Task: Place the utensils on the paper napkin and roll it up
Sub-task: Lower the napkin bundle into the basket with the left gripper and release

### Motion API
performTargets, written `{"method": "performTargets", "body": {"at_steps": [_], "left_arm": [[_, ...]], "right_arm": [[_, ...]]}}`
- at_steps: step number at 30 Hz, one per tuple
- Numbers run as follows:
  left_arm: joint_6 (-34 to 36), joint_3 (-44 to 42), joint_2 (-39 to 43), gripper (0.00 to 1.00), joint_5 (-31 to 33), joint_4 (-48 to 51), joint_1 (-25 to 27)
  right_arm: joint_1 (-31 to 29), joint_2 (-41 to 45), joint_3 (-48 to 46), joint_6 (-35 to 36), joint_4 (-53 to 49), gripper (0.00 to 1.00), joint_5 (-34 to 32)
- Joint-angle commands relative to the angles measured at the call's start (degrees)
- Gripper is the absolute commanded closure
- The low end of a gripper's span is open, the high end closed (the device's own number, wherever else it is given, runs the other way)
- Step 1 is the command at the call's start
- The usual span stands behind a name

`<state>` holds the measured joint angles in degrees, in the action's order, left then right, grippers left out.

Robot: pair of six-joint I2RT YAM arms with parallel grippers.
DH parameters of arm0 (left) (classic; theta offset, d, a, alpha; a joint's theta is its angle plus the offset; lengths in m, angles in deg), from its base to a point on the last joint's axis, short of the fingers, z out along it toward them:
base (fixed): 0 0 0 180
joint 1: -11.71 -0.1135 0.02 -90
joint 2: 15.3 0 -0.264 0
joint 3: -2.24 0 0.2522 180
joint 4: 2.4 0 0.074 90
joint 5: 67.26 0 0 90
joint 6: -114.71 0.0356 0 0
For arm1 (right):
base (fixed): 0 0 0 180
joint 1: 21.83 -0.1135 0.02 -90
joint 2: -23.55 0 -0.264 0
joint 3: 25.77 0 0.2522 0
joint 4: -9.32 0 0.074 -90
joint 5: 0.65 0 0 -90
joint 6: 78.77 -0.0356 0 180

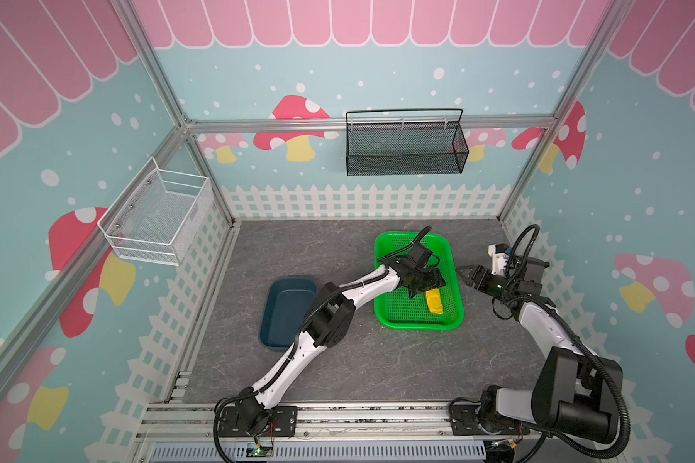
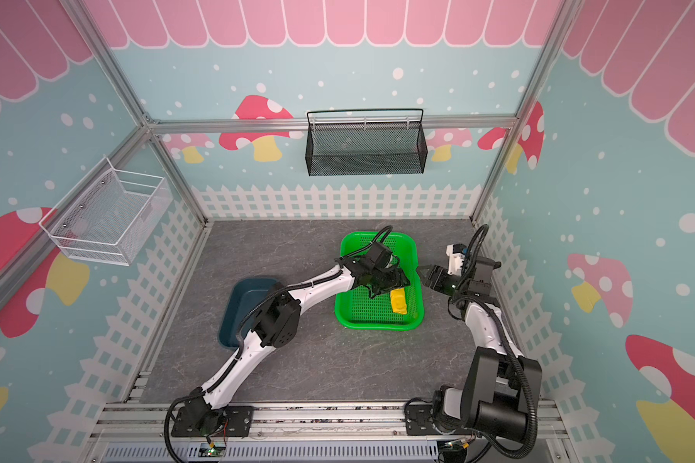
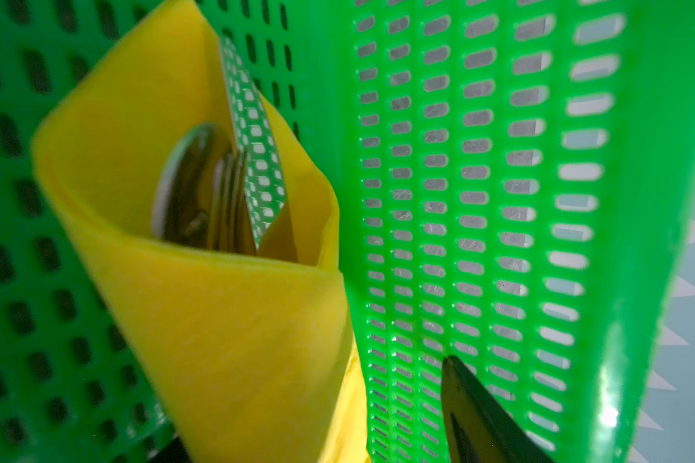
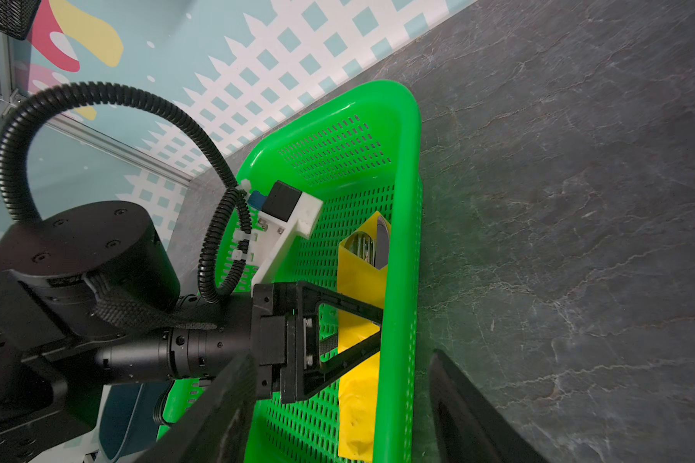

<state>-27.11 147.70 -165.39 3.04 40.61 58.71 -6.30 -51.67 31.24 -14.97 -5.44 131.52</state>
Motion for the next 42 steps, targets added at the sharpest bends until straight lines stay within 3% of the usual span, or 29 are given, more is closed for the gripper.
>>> {"method": "performTargets", "body": {"at_steps": [1, 22, 27, 36, 42], "left_arm": [[0.23, -1.53, 0.61, 0.29, 2.4, 4.41, -0.5], [2.69, -3.95, 4.95, 0.27, 6.99, 7.31, -0.33], [2.4, -5.39, 6.1, 0.32, 7.64, 7.22, -0.31], [2.56, -2.25, 2.97, 0.55, 4.49, 6.93, -0.33], [3.03, -0.08, 1.07, 0.58, 2.9, 6.96, -0.47]], "right_arm": [[-0.04, 0.78, -0.28, -0.08, 0.02, 0.3, 1.17], [-0.06, 0.78, -1.23, -0.09, 0.29, 0.31, 1.24], [-0.06, 0.43, -1.37, -0.43, 0.69, 0.31, 1.51], [-0.05, 0.25, -1.71, -0.51, 0.99, 0.3, 1.76], [-0.06, -0.1, -1.86, -0.72, 1.35, 0.31, 2.28]]}}
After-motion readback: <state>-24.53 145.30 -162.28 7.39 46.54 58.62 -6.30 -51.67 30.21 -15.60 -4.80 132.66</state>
